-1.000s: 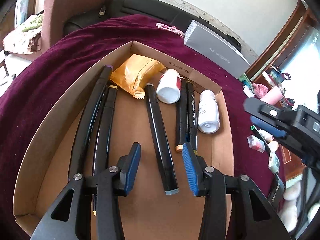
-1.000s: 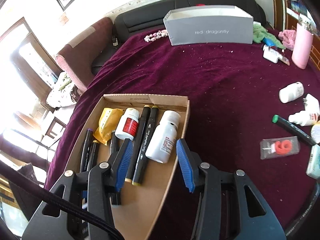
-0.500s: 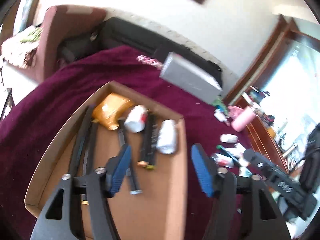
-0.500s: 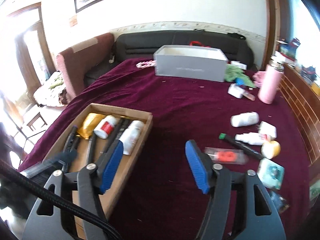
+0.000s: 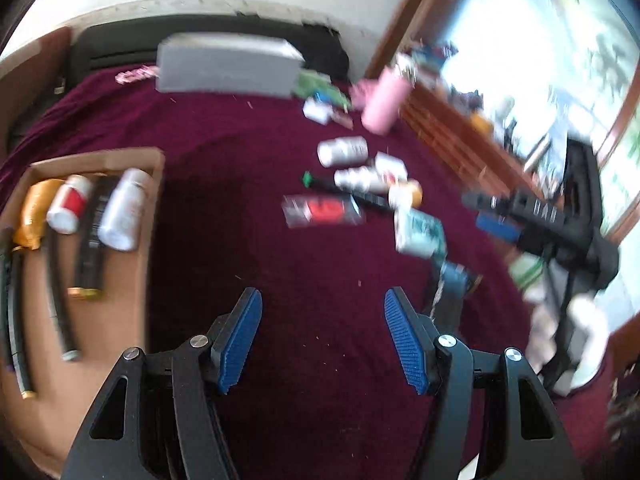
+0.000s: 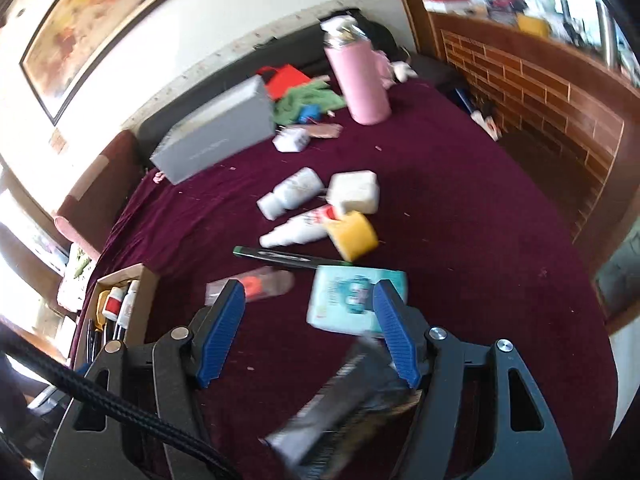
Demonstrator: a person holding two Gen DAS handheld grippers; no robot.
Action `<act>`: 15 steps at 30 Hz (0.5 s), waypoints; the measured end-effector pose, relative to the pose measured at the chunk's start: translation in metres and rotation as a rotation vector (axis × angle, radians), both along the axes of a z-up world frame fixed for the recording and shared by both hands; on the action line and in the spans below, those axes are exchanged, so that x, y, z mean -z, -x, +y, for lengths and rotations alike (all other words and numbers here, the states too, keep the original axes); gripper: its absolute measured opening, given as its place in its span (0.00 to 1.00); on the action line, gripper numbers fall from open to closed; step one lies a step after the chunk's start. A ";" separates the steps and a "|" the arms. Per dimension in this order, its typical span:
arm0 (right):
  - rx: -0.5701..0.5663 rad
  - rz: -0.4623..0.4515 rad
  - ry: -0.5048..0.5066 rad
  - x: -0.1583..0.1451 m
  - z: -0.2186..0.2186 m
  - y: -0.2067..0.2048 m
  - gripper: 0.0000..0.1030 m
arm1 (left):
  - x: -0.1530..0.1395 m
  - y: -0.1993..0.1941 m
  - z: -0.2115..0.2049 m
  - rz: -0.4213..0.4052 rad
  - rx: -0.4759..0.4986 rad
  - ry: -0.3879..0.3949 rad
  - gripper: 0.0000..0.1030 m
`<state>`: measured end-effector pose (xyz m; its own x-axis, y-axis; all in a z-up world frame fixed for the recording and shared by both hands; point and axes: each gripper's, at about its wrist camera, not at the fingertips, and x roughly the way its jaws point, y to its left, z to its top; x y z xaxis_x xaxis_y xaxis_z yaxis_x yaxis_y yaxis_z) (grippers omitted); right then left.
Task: Organize objects
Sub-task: 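Move both tools away from the box toward the tissue pack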
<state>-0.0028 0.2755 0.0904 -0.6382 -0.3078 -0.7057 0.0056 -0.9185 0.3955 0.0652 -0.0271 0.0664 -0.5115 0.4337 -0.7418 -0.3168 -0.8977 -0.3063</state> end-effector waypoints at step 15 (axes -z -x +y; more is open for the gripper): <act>-0.274 -0.196 0.238 0.055 -0.010 0.041 0.65 | -0.001 0.034 0.001 0.027 -0.003 0.046 0.56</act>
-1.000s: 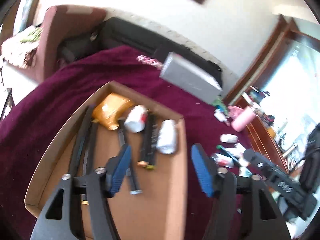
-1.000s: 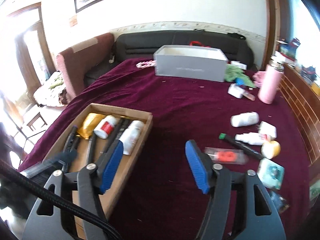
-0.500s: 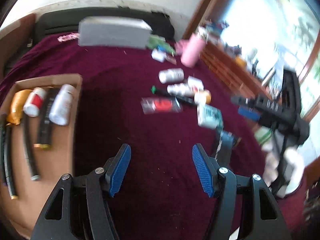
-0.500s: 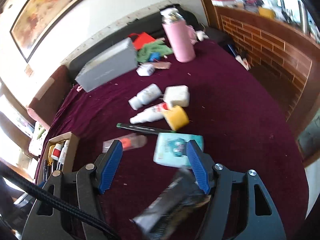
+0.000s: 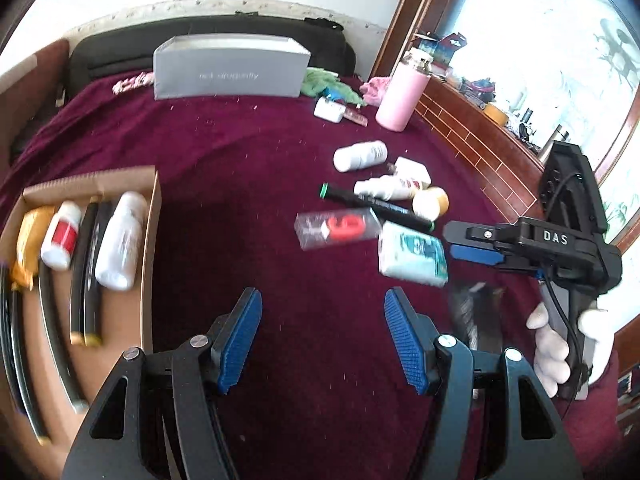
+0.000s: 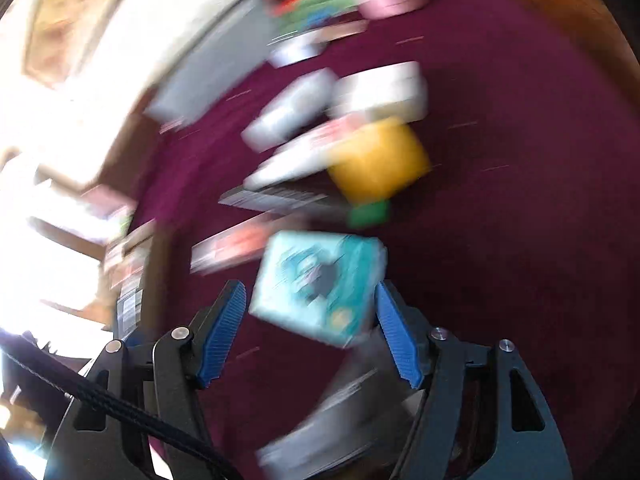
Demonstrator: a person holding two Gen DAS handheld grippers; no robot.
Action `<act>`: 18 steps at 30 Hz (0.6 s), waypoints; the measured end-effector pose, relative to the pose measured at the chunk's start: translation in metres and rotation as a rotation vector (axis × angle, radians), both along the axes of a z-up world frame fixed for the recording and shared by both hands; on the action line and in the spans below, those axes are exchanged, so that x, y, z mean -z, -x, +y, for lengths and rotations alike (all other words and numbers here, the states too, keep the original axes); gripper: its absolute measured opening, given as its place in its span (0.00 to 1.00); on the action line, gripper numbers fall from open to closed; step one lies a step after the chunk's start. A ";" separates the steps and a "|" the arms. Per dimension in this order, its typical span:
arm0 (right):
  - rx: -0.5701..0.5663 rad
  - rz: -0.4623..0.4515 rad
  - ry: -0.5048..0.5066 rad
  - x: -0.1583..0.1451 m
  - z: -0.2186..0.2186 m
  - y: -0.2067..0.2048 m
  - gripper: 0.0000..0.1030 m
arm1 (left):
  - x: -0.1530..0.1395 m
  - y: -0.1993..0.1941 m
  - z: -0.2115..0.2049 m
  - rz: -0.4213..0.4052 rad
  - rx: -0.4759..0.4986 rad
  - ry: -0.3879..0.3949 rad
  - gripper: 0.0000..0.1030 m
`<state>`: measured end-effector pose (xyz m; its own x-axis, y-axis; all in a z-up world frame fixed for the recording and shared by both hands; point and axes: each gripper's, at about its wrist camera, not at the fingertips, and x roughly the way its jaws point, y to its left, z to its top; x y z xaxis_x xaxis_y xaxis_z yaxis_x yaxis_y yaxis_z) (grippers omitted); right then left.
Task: Organize objects
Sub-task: 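Move both tools away from the box toward the tissue pack, then grasp the clear red-numeral candle box with the left tool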
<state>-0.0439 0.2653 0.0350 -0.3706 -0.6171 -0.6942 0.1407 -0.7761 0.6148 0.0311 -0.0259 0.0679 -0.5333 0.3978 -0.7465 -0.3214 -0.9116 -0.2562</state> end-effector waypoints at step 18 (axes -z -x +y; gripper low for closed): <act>0.199 0.153 0.026 0.004 0.043 0.004 0.65 | 0.049 0.093 0.092 0.070 0.397 0.314 0.55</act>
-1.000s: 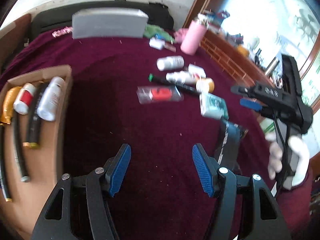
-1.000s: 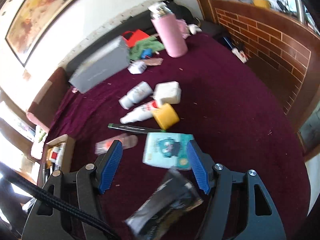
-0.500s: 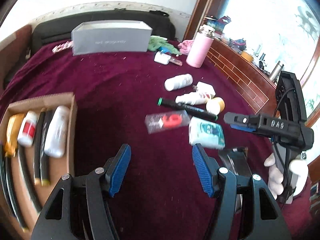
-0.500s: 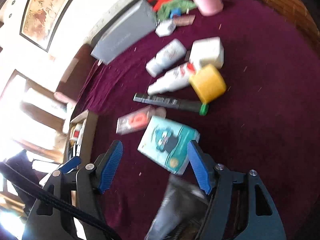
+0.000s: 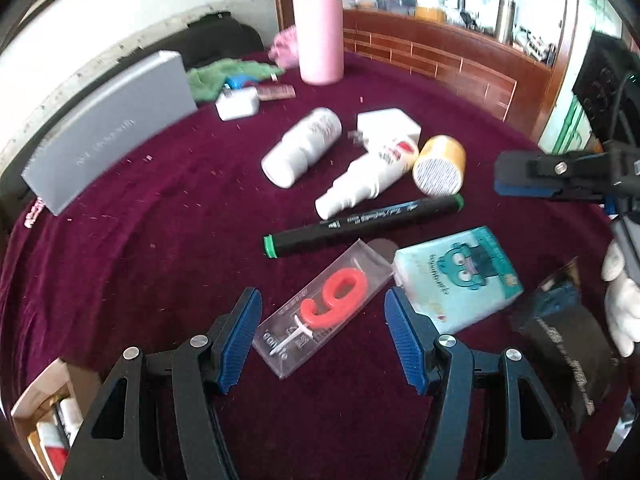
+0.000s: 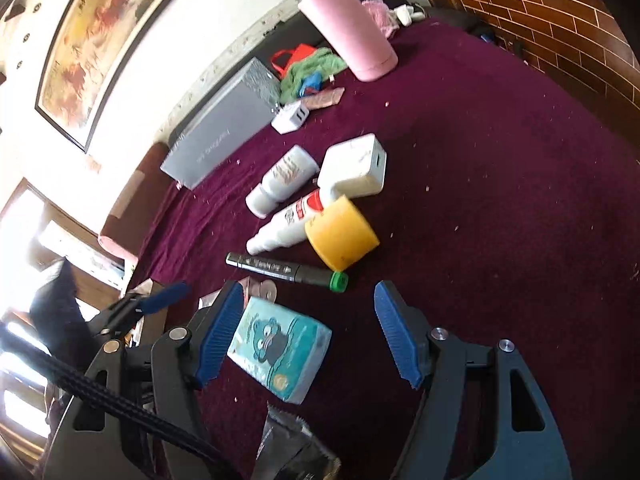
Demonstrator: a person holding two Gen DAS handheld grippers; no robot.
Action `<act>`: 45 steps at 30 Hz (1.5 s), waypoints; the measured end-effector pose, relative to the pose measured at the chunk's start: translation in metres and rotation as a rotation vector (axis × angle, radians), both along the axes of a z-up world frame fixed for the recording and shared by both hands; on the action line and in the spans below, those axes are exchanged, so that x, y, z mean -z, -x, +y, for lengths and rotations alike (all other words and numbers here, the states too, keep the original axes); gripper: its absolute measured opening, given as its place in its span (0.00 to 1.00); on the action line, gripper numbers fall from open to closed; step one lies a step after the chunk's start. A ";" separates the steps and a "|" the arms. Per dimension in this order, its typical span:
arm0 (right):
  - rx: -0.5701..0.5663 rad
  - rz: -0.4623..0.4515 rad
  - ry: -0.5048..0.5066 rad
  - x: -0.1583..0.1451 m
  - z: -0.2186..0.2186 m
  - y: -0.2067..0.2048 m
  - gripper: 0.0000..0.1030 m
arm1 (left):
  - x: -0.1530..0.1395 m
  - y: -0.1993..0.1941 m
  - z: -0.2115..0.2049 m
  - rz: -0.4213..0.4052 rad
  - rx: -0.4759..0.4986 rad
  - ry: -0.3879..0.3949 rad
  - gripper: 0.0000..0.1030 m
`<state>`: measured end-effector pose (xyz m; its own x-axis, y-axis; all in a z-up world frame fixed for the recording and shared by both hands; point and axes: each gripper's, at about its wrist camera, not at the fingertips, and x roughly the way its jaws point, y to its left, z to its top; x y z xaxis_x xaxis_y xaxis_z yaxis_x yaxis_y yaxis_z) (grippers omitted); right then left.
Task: Organize objects
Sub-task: 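Grasp the clear red-numeral candle box with the left tool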
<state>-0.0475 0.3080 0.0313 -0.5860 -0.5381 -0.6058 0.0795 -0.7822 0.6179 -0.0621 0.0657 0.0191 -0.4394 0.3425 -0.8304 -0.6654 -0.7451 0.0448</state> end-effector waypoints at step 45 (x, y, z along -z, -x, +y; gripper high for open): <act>-0.038 -0.043 0.017 0.018 -0.002 0.005 0.68 | 0.004 -0.088 -0.008 -0.055 -0.217 -0.086 0.22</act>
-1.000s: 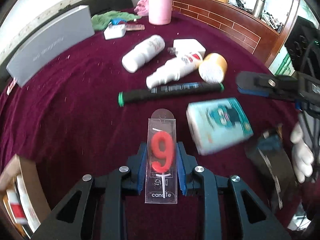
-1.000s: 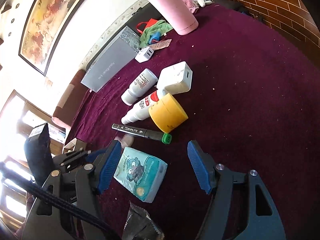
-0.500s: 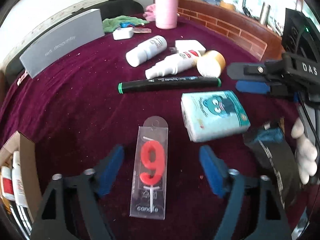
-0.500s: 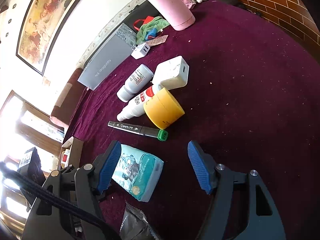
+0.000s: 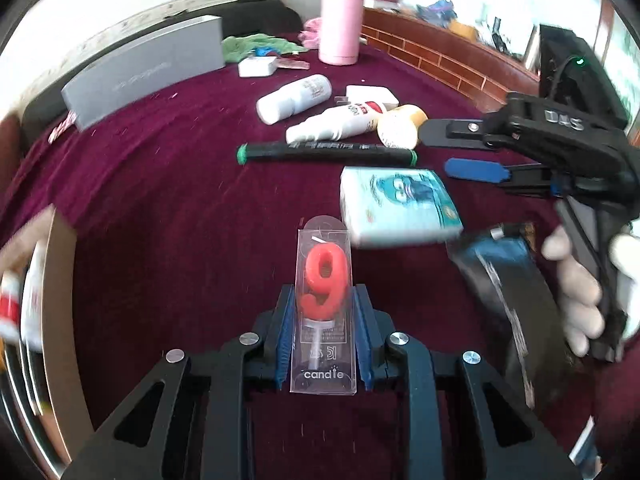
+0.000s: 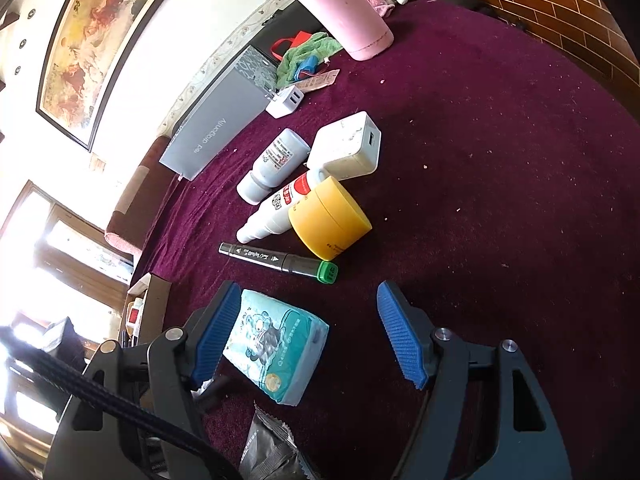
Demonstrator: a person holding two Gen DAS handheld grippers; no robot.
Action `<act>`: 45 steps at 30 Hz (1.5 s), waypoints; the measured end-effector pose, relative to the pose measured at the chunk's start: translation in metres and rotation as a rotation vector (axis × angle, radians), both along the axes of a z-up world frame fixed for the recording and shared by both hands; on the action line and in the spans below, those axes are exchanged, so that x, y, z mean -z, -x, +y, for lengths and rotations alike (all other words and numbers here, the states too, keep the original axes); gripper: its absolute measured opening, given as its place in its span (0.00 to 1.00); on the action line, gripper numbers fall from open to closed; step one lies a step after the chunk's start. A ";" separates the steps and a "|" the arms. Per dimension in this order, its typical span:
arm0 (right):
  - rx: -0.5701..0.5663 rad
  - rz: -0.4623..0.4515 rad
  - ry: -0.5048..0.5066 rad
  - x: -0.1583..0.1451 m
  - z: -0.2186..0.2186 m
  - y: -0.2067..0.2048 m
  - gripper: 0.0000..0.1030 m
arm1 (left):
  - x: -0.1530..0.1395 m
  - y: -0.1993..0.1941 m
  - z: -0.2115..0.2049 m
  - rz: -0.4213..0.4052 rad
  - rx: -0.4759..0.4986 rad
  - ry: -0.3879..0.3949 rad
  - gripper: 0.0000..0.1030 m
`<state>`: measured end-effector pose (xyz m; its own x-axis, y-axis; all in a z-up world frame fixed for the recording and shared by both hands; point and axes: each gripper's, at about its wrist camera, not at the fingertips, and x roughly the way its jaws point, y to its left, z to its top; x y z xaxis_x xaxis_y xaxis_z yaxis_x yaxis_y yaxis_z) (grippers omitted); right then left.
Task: Organize objects
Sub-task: 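Grasp the clear red-numeral candle box with the left tool, then grasp the light-blue cartoon tissue pack with the right tool, then carry the candle box and tissue pack over the cardboard box with both tools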
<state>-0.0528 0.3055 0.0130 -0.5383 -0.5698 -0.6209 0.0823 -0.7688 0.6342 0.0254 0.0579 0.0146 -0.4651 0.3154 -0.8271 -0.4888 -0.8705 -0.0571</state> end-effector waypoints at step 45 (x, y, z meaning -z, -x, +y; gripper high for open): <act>-0.260 0.116 -0.489 -0.108 -0.145 -0.058 0.11 | -0.040 -0.055 -0.100 0.080 -0.139 -0.320 0.23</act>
<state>0.0056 0.1610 0.1214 -0.4995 -0.3537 -0.7908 0.3560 -0.9160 0.1848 0.0806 -0.0418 0.0542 -0.5811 0.4817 -0.6560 -0.3807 -0.8733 -0.3040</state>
